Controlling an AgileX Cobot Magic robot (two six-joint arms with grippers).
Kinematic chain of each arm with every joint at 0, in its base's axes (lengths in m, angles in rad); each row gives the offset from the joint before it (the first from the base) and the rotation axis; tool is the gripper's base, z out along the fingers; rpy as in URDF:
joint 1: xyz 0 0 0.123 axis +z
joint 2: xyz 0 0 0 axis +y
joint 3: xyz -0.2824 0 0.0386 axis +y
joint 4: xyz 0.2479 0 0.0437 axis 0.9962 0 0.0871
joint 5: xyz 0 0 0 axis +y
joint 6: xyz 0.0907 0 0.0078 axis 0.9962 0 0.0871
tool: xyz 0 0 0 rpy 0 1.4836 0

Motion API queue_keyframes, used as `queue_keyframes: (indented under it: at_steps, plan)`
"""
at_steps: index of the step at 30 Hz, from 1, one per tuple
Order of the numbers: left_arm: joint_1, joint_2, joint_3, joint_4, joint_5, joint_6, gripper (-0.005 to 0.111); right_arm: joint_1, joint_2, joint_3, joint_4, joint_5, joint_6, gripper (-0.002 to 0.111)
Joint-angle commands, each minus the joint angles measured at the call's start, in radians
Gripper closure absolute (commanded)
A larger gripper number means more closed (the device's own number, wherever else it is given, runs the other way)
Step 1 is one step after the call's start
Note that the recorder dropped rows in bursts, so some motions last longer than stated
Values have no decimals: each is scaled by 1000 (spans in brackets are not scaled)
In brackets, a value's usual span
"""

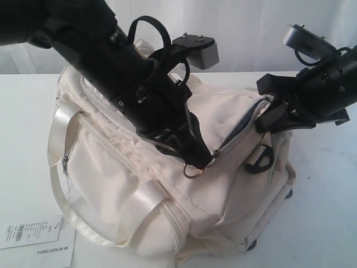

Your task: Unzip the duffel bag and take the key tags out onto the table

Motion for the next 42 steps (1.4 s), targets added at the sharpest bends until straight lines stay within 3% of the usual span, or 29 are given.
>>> queue_keyframes:
  at_steps: [1, 5, 11, 21, 29, 42]
  plan:
    - [-5, -21, -4, -18, 141, 1, 107, -5, -7, 2, -37, -74, -13, 108]
    - [-5, -21, -4, -1, 139, -2, 107, -5, -7, 2, -44, -81, -8, 108]
    - [-5, -21, -4, -10, -7, 39, 107, -5, -7, 2, 51, -78, -34, 103]
    - [-5, -21, -4, -13, -62, 139, 107, -5, -12, -1, 87, -54, -38, 43]
    - [-5, -21, -4, -69, -58, 196, 107, -5, -38, -11, 188, -40, -6, 41]
    - [-5, -21, -4, -107, -9, 246, 107, -5, -38, -150, 167, 148, 103, 41]
